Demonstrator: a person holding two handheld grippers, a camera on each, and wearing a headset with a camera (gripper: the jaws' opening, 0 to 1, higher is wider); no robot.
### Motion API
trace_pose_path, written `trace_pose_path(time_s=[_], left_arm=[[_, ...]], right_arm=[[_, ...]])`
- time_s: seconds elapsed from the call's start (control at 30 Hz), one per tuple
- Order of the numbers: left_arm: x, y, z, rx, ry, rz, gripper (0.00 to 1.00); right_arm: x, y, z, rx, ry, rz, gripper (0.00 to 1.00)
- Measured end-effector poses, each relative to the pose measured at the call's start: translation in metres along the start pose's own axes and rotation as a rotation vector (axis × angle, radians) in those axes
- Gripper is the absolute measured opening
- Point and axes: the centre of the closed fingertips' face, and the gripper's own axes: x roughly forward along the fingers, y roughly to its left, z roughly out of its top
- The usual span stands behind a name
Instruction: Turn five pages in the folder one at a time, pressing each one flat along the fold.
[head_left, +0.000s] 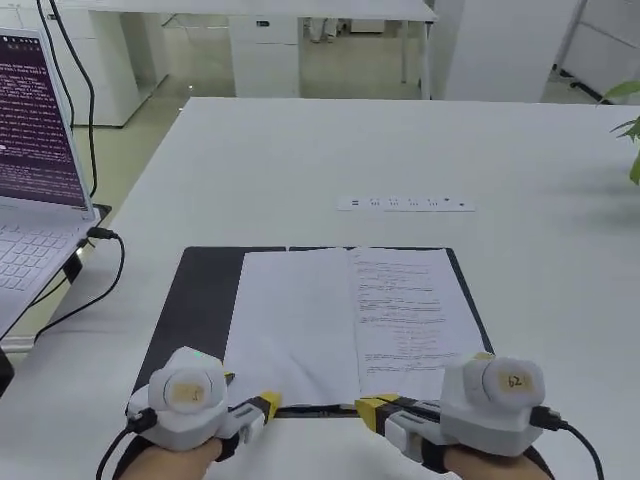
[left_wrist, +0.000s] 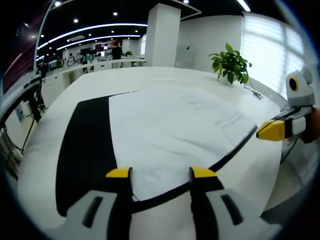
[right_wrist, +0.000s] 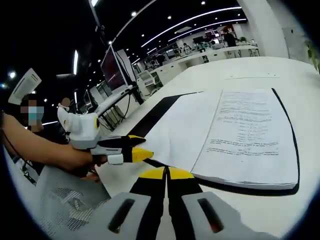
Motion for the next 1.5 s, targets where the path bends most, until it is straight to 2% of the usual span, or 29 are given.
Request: trace_pose_path(time_s=[0.1, 0.13, 0.23, 0.3, 0.43, 0.53, 0.7, 0.73, 0.9, 0.97, 1.0, 1.03, 1.1, 1.17, 1.27, 1.4, 1.5], left_arm=[[-0.004, -0.006, 0.000, -0.059, 0.050, -0.019, 0.47], [-0.005, -0.009, 0.001, -0.066, 0.055, -0.030, 0.46], [-0.014, -0.017, 0.007, -0.059, 0.043, -0.054, 0.43], [-0.019, -0.023, 0.013, -0.077, 0.025, -0.077, 0.45], [-0.033, -0.030, 0.018, -0.132, 0.029, -0.092, 0.46], [-0.043, -0.032, 0.021, -0.148, 0.015, -0.094, 0.45], [-0.058, -0.037, 0.024, -0.172, 0.018, -0.113, 0.46], [-0.062, -0.041, 0.027, -0.181, 0.014, -0.130, 0.47], [-0.074, -0.048, 0.032, -0.178, 0.010, -0.154, 0.56], [-0.078, -0.050, 0.033, -0.181, 0.005, -0.160, 0.59], [-0.079, -0.052, 0.033, -0.165, 0.002, -0.164, 0.62], [-0.081, -0.051, 0.030, -0.107, 0.018, -0.151, 0.65], [-0.086, -0.056, 0.029, -0.065, 0.024, -0.155, 0.71], [-0.089, -0.059, 0.029, -0.058, 0.025, -0.149, 0.79], [-0.094, -0.059, 0.032, -0.062, 0.030, -0.138, 0.87], [-0.103, -0.058, 0.045, -0.066, -0.022, -0.119, 0.93], [-0.109, -0.056, 0.054, -0.048, -0.061, -0.104, 0.96]], right_arm=[[-0.010, -0.003, 0.006, 0.038, -0.021, -0.013, 0.00], [-0.014, -0.004, 0.009, 0.047, -0.027, -0.019, 0.00], [-0.022, -0.009, 0.011, 0.055, -0.027, -0.051, 0.00], [-0.028, -0.012, 0.015, 0.072, -0.045, -0.062, 0.00], [-0.037, -0.019, 0.018, 0.085, -0.054, -0.093, 0.00], [-0.044, -0.024, 0.020, 0.102, -0.066, -0.114, 0.01], [-0.056, -0.034, 0.024, 0.113, -0.076, -0.148, 0.12], [-0.058, -0.036, 0.025, 0.105, -0.076, -0.158, 0.15], [-0.073, -0.046, 0.029, 0.079, -0.069, -0.198, 0.24], [-0.077, -0.048, 0.028, 0.075, -0.063, -0.199, 0.26], [-0.080, -0.049, 0.028, 0.071, -0.062, -0.201, 0.28], [-0.082, -0.049, 0.028, 0.060, -0.064, -0.205, 0.29], [-0.089, -0.050, 0.031, 0.044, -0.072, -0.219, 0.35], [-0.093, -0.050, 0.032, 0.035, -0.078, -0.224, 0.40], [-0.099, -0.049, 0.029, 0.022, -0.058, -0.224, 0.46], [-0.107, -0.046, 0.035, -0.003, -0.078, -0.237, 0.60], [-0.115, -0.041, 0.044, -0.059, -0.119, -0.241, 0.67]])
